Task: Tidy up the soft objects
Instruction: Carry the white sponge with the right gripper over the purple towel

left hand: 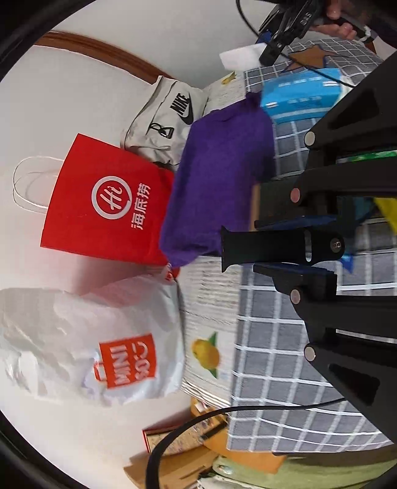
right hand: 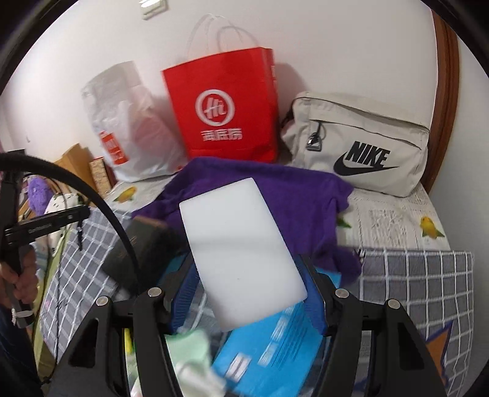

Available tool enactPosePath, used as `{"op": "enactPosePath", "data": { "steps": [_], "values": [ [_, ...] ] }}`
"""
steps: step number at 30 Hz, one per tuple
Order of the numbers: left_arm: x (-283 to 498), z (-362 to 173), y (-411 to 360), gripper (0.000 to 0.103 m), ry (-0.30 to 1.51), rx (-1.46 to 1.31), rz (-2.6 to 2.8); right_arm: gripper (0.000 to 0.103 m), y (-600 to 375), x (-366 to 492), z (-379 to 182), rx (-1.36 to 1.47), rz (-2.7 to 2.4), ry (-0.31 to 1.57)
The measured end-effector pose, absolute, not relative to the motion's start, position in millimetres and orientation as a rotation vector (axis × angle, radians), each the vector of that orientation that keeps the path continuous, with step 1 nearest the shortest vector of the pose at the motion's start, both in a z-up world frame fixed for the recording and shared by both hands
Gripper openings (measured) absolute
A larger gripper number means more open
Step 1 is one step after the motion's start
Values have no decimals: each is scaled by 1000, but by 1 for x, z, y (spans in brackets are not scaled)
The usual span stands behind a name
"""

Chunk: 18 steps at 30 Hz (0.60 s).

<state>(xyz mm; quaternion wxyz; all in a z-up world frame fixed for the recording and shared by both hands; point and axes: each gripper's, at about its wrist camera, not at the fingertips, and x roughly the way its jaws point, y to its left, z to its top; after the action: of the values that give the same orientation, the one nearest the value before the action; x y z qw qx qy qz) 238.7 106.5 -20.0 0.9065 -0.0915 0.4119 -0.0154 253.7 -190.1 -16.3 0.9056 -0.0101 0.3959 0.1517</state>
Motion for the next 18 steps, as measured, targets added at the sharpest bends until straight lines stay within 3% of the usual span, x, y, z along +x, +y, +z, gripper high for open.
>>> {"op": "enactPosePath", "data": {
  "steps": [18],
  "values": [
    [344,-62,90,20,940,-202,-81,62,-205,449,-92,-25,197,1033]
  ]
}}
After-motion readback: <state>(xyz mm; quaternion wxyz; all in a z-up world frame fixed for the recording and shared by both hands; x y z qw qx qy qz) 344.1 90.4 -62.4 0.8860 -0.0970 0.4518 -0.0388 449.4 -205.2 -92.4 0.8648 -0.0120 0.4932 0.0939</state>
